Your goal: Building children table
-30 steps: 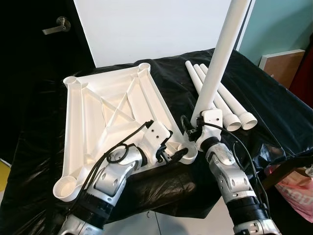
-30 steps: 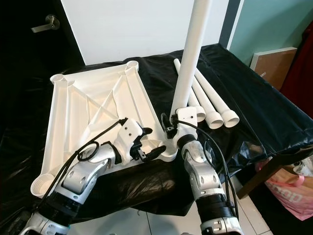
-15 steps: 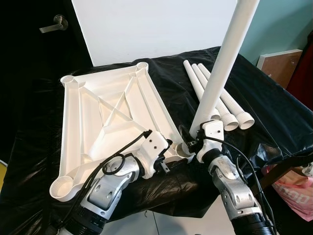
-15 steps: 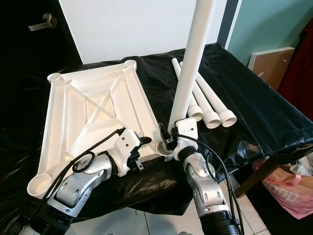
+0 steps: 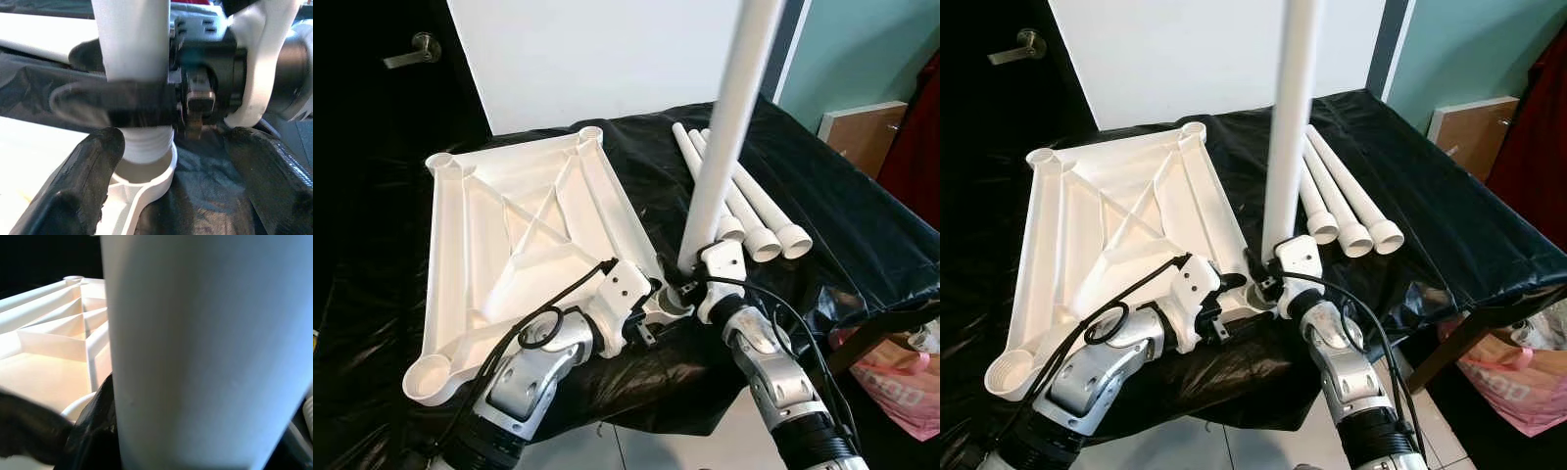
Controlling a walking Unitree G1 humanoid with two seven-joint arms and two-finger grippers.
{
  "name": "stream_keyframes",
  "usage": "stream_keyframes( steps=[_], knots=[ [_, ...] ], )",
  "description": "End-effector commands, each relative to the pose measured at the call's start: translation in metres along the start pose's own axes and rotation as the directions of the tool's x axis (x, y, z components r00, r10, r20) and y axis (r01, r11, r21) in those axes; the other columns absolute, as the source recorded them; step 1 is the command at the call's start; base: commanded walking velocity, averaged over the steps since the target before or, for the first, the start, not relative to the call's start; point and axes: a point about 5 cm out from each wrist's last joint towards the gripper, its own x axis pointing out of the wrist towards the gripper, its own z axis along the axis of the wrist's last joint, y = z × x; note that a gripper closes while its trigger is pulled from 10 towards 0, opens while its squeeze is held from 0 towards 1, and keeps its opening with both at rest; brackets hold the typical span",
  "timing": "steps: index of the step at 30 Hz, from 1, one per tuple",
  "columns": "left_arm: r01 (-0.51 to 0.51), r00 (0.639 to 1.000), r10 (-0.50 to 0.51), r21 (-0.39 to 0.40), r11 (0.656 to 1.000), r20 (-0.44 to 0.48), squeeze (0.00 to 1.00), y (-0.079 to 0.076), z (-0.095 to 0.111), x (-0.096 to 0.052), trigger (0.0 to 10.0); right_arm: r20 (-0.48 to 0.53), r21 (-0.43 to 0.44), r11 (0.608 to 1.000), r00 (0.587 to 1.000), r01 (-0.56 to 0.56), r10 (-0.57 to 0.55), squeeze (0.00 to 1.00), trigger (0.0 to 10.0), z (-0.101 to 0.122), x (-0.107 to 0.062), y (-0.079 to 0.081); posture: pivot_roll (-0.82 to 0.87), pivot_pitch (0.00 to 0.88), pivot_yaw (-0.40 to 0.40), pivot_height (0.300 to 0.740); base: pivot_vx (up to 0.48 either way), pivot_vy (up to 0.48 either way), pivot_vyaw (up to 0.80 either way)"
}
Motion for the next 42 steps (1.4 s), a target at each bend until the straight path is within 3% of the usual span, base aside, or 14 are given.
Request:
stream_keyframes(
  steps=[1, 9, 19, 27, 42],
  knots=[
    [0.060, 0.998, -0.060, -0.020, 0.998, -0.010, 0.00, -0.004, -0.002, -0.004, 10.0, -0.077, 0.018, 0.999, 0.996, -0.045, 0.047, 0.00, 10.0, -0.017, -0.007, 0.008, -0.13, 0.018, -0.012, 0.740, 0.000, 0.000, 0.00],
    [0.033, 0.999, -0.034, -0.031, 0.999, -0.031, 0.00, -0.001, -0.006, -0.011, 10.0, -0.073, 0.011, 0.993, 0.990, -0.118, 0.119, 0.00, 10.0, -0.021, -0.013, 0.019, -0.13, 0.019, -0.014, 0.740, 0.000, 0.000, 0.00],
    [0.011, 0.999, -0.012, -0.038, 0.999, -0.038, 0.00, 0.003, -0.005, -0.012, 10.0, -0.083, 0.040, 0.995, 0.992, -0.095, 0.098, 0.00, 10.0, -0.029, -0.011, 0.016, -0.13, 0.018, -0.014, 0.740, 0.000, 0.000, 0.00],
    [0.012, 0.999, -0.013, -0.040, 0.999, -0.035, 0.00, 0.001, -0.004, -0.011, 10.0, -0.092, 0.168, 0.986, 0.995, -0.014, 0.029, 0.00, 10.0, -0.031, -0.006, 0.005, -0.13, 0.011, -0.015, 0.740, 0.000, 0.000, 0.00],
    [0.015, 0.999, -0.016, -0.036, 0.999, -0.029, 0.00, 0.001, -0.002, -0.009, 10.0, -0.095, 0.127, 0.991, 0.994, -0.043, 0.055, 0.00, 10.0, -0.036, -0.011, 0.006, -0.13, 0.000, -0.010, 0.740, 0.000, 0.000, 0.00]
  ],
)
